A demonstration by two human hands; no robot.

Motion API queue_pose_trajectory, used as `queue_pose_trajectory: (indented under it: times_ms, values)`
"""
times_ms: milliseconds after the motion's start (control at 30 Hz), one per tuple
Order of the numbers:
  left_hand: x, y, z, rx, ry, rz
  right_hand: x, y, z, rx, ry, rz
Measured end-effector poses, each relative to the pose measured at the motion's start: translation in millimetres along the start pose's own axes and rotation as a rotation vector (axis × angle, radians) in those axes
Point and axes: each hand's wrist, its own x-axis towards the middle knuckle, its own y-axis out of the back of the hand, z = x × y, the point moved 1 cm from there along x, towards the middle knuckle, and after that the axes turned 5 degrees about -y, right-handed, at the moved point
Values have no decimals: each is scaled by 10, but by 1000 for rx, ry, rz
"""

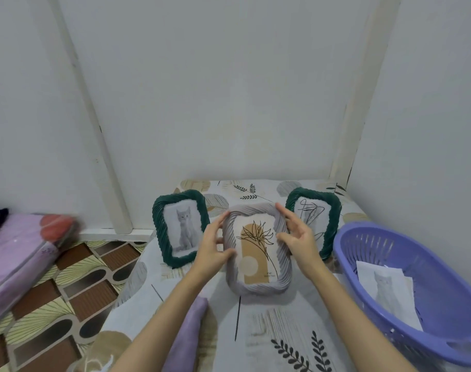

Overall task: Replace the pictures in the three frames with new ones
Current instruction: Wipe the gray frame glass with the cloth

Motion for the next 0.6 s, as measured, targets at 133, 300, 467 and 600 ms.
queue_pose_trajectory:
  times_ms: [133, 300, 467, 600]
  values:
    - [558, 18, -177, 24, -8, 73, 554, -76, 50, 46, -5, 27]
    - [1006, 23, -406, 74, -30, 115, 1092, -155, 286, 93, 7, 66]
    - [1146, -41, -595, 151, -42, 132, 1340, -194, 545, 119, -4, 119]
    - [1122, -78, -636, 172, -57, 135, 1302, -175, 564, 70, 42, 136]
